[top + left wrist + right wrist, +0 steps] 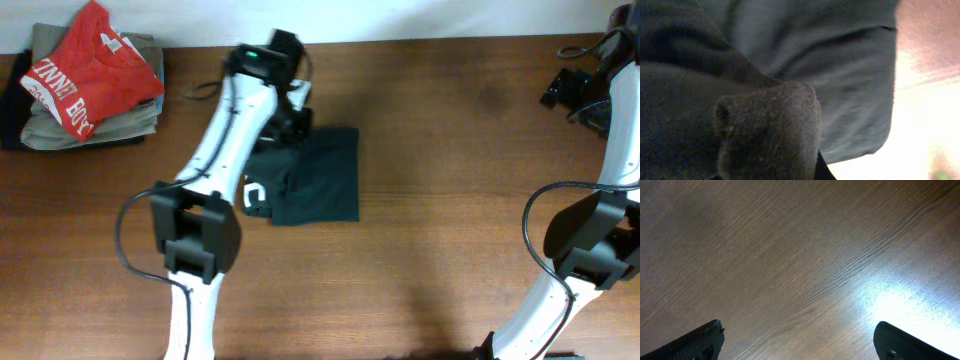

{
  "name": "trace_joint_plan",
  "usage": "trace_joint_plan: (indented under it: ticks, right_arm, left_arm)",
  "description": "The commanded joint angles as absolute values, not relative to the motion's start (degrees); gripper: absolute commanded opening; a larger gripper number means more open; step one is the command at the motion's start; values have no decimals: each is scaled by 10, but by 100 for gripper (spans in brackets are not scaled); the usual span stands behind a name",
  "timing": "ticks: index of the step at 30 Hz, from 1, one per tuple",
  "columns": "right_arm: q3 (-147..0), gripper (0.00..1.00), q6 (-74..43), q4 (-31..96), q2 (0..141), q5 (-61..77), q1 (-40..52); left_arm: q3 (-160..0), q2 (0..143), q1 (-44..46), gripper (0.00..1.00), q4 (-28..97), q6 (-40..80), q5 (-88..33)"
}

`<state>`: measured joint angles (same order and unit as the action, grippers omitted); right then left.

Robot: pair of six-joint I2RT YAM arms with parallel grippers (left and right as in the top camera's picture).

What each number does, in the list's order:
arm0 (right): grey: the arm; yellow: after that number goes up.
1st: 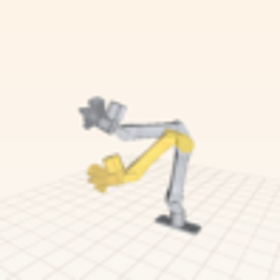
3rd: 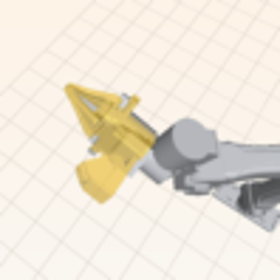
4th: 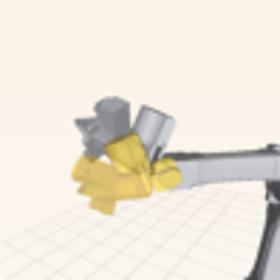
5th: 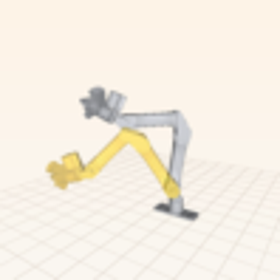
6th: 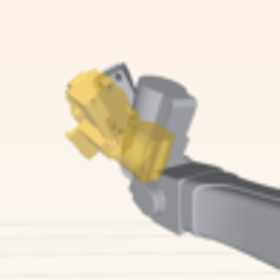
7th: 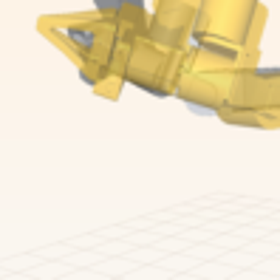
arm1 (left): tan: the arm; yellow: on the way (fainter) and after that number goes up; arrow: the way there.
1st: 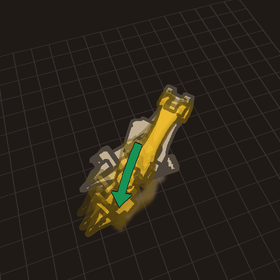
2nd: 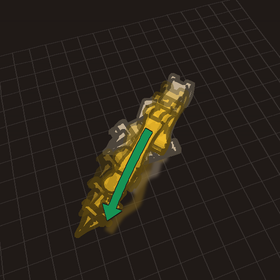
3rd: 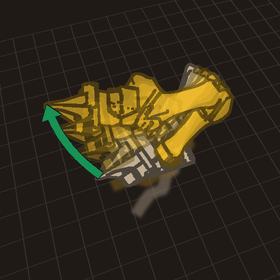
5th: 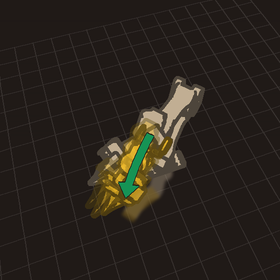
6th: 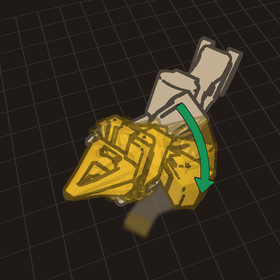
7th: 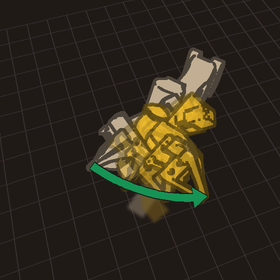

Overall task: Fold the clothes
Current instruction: 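Fold the left end rightward over the center with the left gripper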

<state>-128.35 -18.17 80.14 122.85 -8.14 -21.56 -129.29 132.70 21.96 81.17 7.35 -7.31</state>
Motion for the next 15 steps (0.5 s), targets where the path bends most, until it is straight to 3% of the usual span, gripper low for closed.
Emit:
trace_joint_plan:
  ticks: [1,11,13,15]
  right_arm:
    - [-1285,99,-183,802,1222,-93,-214]
    - [-1285,99,-183,801,1222,-93,-214]
    - [-1285,98,-183,801,1222,-93,-214]
    - [-1285,99,-183,802,1222,-93,-214]
  left_arm:
    - [-1301,1372,248,3,810,84,-84]
    - [-1301,1428,296,4,759,93,-118]
    - [-1301,1428,305,11,740,98,-123]
    - [-1301,1428,311,27,733,98,-127]
